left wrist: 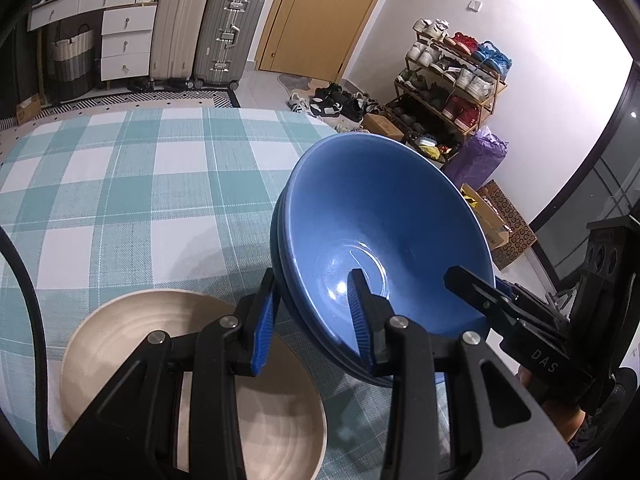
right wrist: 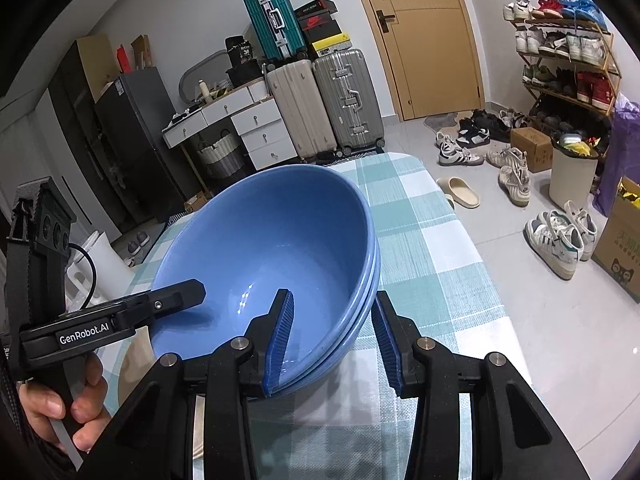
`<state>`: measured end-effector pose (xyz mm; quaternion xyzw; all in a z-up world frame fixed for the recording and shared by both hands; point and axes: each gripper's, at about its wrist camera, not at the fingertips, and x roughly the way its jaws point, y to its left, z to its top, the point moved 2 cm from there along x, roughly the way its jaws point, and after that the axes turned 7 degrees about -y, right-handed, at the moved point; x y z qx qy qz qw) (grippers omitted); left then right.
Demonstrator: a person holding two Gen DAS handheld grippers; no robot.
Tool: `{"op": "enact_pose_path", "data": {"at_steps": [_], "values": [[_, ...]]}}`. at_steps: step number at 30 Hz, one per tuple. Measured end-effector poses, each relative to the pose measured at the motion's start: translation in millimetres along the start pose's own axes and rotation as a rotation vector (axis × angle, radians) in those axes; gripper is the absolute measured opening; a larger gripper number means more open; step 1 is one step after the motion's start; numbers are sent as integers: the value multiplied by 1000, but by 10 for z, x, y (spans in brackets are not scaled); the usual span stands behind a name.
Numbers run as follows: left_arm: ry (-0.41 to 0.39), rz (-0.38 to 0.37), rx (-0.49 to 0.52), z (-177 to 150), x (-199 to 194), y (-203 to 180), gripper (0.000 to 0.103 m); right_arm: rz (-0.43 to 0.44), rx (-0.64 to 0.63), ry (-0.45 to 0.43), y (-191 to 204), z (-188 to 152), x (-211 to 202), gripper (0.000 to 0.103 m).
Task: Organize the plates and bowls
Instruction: 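Lower the nested blue bowls onto the cream plate stack with both tools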
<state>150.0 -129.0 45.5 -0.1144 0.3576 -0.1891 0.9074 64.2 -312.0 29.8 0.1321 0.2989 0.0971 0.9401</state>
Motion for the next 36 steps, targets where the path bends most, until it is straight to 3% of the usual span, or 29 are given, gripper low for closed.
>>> {"op": "enact_pose_path", "data": {"at_steps": [13, 36], "values": [[-42, 5, 5, 15, -440, -38, 31, 17, -40, -32, 257, 102, -241, 41], [-110, 97, -27, -283, -1534, 199, 31, 118, -116, -26, 965, -16, -390, 41]]}}
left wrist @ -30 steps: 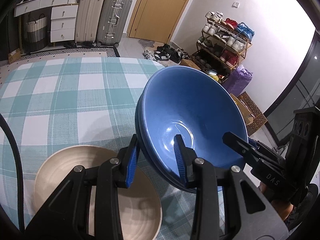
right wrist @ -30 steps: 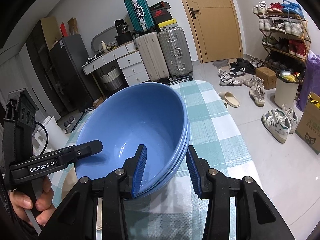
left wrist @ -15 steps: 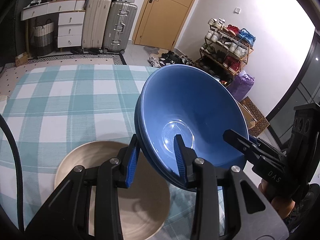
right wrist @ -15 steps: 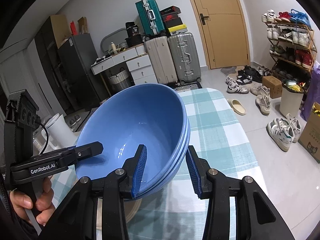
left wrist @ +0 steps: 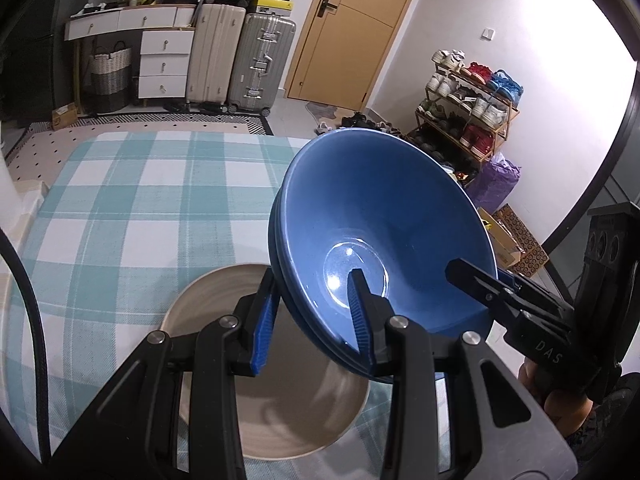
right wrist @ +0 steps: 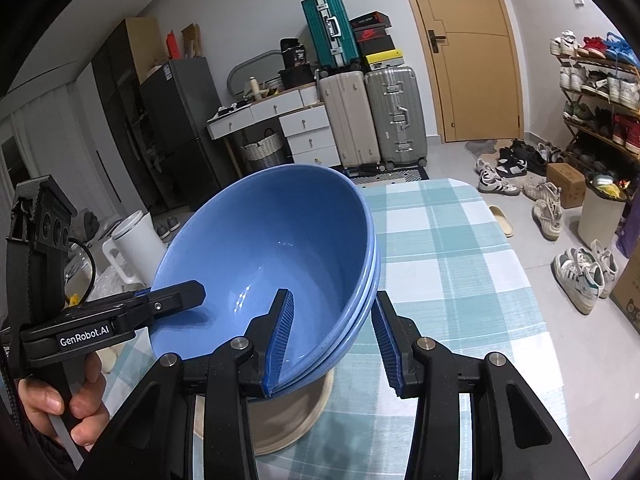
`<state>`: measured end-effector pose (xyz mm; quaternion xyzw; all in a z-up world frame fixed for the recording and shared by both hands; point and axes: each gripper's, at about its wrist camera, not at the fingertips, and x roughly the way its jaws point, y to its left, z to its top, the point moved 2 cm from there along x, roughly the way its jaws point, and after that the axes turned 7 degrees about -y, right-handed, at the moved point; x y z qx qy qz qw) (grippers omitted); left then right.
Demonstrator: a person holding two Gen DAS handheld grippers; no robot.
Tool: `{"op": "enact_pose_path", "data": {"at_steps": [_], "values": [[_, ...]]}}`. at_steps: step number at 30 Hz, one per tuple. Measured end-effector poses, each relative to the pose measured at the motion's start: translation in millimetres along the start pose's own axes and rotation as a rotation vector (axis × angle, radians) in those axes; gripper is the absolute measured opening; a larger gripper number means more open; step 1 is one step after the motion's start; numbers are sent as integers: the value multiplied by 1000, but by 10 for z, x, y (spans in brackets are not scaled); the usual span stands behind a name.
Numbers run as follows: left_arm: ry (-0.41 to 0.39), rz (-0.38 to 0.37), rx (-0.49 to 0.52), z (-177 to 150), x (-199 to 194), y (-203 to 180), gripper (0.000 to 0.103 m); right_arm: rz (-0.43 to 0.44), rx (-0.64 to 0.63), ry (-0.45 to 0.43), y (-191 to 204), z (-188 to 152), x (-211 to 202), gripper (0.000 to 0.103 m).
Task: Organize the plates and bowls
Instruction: 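Lower the nested blue bowls onto the cream plate stack with both tools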
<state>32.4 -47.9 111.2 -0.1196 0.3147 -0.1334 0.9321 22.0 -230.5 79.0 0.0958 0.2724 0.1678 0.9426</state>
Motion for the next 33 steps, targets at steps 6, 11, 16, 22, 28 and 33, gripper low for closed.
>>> {"op": "enact_pose_path", "data": {"at_steps": [6, 11, 16, 22, 28, 33], "values": [[-7, 27, -11, -65, -105, 108, 31, 22, -14, 14, 131, -48, 62, 41], [-12, 55, -24, -102, -150, 225, 31, 43, -25, 34, 219, -92, 172, 41], [-10, 86, -41, -151, -148, 389, 31, 61, -41, 53, 316, -151, 294, 41], [3, 122, -57, -200, -97, 554, 31, 81, -52, 89, 392, -244, 450, 41], [19, 145, -75, -244, -32, 663, 31, 98, -59, 119, 433, -301, 579, 41], [44, 157, -85, -300, 50, 732, 31, 99, -63, 138, 430, -330, 678, 41]]}}
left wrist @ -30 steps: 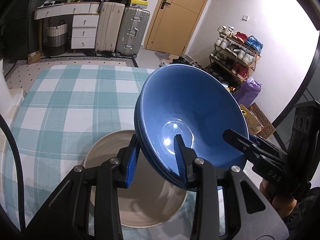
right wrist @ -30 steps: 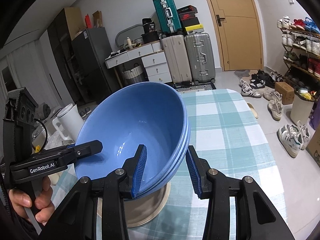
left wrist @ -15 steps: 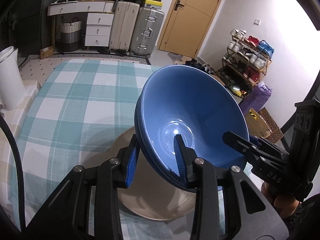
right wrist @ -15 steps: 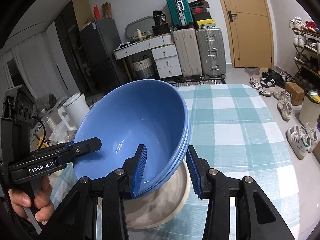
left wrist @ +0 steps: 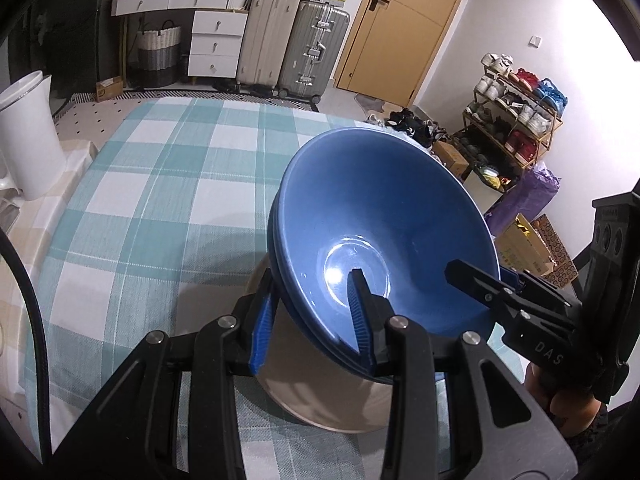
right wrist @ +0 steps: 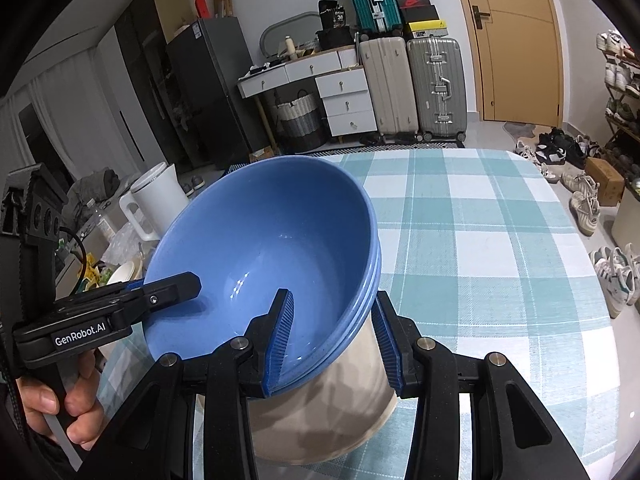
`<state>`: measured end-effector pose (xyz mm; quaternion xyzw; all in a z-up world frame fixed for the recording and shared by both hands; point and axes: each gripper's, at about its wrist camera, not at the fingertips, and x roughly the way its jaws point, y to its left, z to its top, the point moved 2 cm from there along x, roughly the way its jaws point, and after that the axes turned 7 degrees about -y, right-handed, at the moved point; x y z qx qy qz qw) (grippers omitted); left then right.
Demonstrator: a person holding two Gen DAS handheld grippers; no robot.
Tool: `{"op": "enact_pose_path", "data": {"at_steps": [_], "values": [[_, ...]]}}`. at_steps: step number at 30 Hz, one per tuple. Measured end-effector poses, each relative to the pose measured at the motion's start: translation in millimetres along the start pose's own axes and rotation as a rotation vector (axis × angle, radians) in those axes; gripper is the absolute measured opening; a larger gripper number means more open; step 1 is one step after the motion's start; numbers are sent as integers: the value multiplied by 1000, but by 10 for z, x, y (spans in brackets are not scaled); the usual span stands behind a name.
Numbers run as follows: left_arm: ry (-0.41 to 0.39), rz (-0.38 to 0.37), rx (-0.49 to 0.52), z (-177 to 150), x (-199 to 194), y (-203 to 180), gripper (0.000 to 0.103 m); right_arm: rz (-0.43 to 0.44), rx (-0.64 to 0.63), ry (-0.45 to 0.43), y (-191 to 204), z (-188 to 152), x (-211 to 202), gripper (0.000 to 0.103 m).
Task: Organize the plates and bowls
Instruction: 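Lower the nested blue bowls onto the cream plate stack with both tools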
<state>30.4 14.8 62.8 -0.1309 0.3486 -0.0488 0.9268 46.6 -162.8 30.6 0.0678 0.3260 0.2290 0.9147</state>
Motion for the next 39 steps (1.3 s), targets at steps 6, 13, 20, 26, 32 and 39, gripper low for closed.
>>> {"op": "enact_pose_path", "data": {"at_steps": [6, 13, 20, 26, 32, 39], "values": [[22, 4, -3, -33, 84, 15, 31, -3, 4, 22, -25, -38, 79, 41], [37, -4, -12, -38, 188, 40, 31, -8, 14, 38, -70, -55, 126, 41], [37, -9, -11, 25, 270, 36, 31, -11, 23, 43, -102, -27, 161, 41], [30, -2, 4, 79, 343, 27, 31, -17, 21, 40, -120, -5, 193, 42], [23, -3, 17, 79, 364, 27, 32, -17, 18, 39, -101, -20, 180, 42], [-16, -6, 47, 86, 301, 27, 43, -37, -33, 23, -54, -12, 157, 48]]}}
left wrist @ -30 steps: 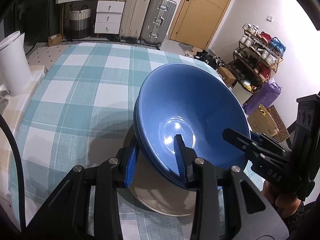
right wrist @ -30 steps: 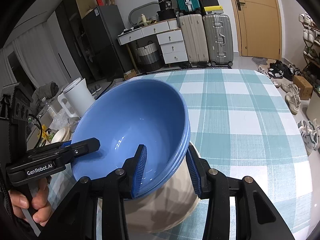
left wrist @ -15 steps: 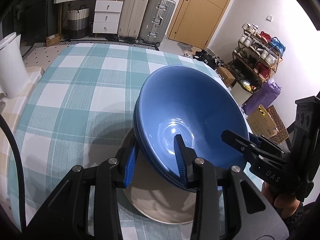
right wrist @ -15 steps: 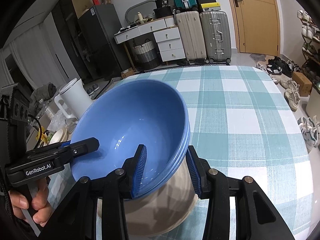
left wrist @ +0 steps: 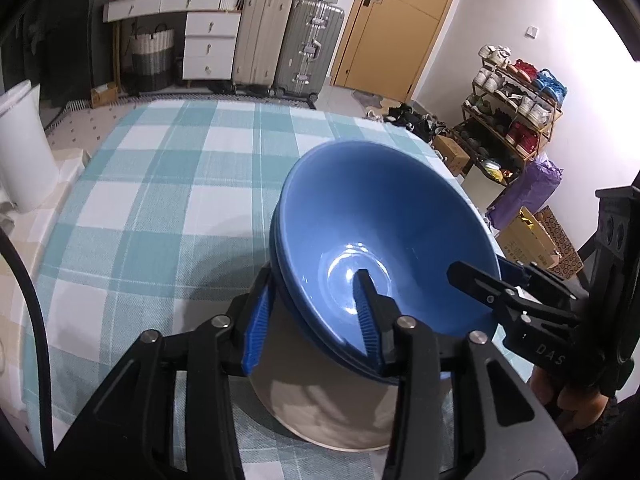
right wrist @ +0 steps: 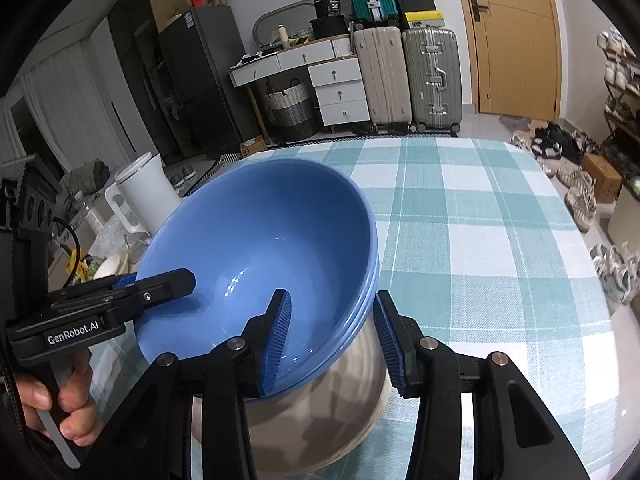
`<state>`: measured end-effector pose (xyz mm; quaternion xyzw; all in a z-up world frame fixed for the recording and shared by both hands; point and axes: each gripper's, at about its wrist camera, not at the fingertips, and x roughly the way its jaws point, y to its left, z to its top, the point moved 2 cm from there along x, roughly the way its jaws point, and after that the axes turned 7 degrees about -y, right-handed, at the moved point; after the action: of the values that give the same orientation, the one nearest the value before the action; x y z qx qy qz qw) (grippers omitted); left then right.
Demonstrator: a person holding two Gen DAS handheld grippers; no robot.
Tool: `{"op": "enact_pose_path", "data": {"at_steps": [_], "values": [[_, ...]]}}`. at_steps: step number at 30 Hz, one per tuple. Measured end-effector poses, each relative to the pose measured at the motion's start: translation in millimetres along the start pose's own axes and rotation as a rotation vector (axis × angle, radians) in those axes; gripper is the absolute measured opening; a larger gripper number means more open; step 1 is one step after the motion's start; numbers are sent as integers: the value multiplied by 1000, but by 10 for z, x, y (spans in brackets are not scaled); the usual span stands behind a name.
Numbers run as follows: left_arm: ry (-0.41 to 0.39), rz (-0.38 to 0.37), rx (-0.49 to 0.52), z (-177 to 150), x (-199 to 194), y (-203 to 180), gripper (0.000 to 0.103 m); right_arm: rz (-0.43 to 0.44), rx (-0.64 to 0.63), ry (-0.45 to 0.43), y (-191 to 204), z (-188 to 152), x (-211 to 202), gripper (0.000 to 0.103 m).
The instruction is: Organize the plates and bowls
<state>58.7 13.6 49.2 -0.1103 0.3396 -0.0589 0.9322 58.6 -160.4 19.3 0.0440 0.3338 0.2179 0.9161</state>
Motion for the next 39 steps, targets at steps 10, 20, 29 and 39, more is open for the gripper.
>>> {"op": "enact_pose_path", "data": {"at_steps": [10, 20, 29, 39], "values": [[-105, 10, 61, -45, -314, 0, 86, 26, -45, -61, -20, -35, -172, 96], [-225, -1, 123, -267, -626, 8, 102, 94, -104, -201, -39, -182, -518, 102], [-336, -1, 161, -535, -848, 88, 102, 149, -146, -268, -54, -443, -676, 102], [-374, 6, 176, -837, -885, 123, 102, 176, -156, -319, -70, -704, -758, 102]]}}
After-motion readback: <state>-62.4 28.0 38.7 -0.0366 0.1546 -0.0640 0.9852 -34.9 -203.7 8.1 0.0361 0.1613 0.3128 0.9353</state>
